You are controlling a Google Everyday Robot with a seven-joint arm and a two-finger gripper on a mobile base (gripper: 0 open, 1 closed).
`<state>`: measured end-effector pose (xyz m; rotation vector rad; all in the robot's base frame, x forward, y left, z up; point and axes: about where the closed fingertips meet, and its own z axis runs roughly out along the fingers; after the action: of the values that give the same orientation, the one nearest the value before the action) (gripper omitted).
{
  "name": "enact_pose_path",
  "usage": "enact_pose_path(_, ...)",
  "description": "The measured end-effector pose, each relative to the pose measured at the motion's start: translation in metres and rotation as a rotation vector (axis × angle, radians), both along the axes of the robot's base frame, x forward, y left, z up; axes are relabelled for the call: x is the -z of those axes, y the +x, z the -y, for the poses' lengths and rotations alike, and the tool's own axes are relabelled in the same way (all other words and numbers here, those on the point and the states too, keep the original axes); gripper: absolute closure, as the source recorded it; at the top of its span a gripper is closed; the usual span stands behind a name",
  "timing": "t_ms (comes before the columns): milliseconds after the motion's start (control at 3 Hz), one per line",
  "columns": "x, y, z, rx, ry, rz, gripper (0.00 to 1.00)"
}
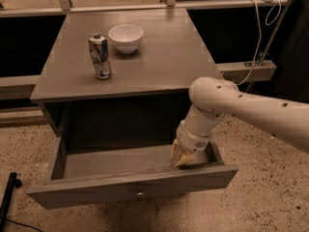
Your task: Open top drawer
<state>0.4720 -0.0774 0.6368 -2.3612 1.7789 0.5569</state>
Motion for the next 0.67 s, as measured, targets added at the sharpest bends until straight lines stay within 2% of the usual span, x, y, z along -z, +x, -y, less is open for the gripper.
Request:
enact_pose_path(333, -0.0137, -0.0123, -0.0001, -0.031, 0.027, -0.014, 1.00)
enact_pose_path(667, -0.0136, -0.0109, -0.0049, -0.036, 0.030, -0.008, 1.00)
